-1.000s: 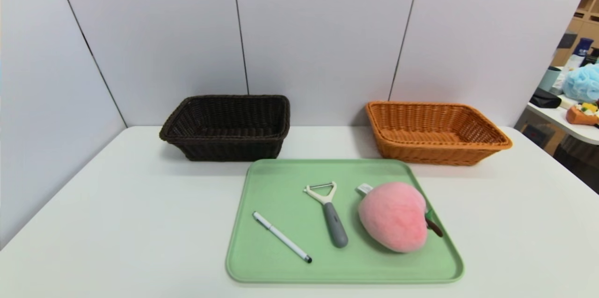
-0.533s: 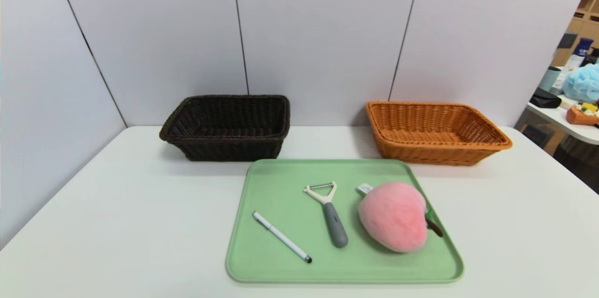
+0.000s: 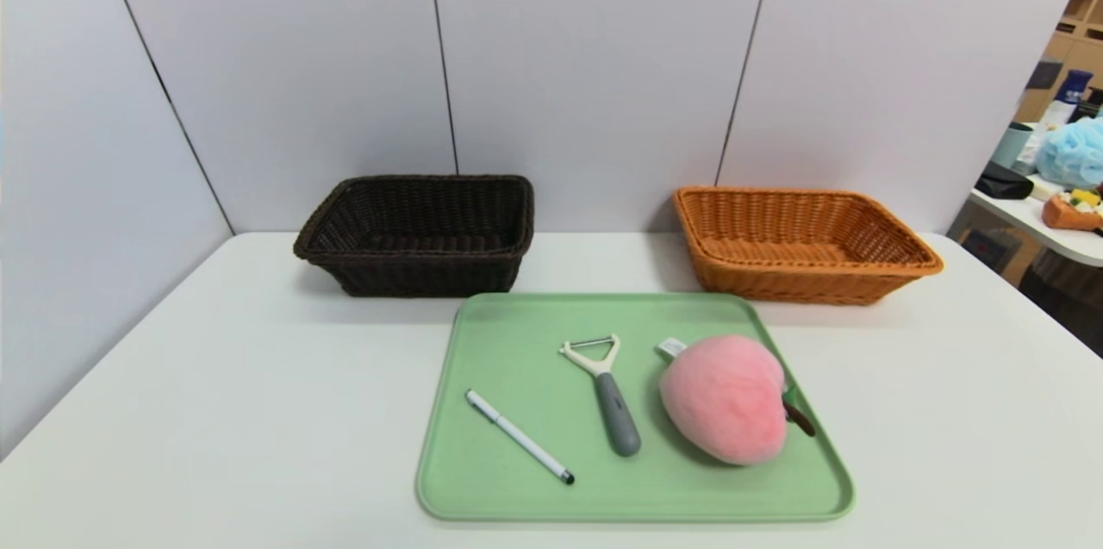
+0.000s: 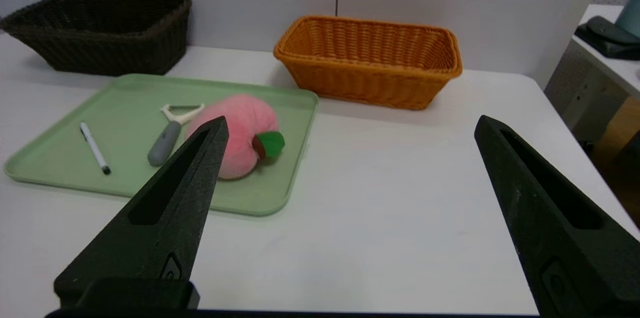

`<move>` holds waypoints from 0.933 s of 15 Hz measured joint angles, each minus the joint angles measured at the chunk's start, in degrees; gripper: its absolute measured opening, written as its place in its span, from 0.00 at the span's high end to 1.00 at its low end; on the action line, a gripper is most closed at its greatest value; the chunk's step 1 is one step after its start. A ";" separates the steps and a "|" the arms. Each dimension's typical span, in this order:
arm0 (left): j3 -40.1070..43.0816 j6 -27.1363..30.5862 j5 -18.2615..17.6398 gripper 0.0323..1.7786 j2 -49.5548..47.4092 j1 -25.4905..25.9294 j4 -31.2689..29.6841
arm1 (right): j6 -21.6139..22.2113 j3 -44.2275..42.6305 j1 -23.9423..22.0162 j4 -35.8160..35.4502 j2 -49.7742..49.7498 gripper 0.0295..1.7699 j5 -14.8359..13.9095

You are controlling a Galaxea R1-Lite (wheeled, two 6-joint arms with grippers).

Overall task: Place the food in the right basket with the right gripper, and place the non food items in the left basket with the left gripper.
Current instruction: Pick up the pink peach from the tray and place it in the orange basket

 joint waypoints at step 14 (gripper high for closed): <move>-29.22 2.50 -1.88 0.05 46.53 -7.85 -6.78 | 4.94 -56.39 7.94 14.07 60.00 0.04 -1.16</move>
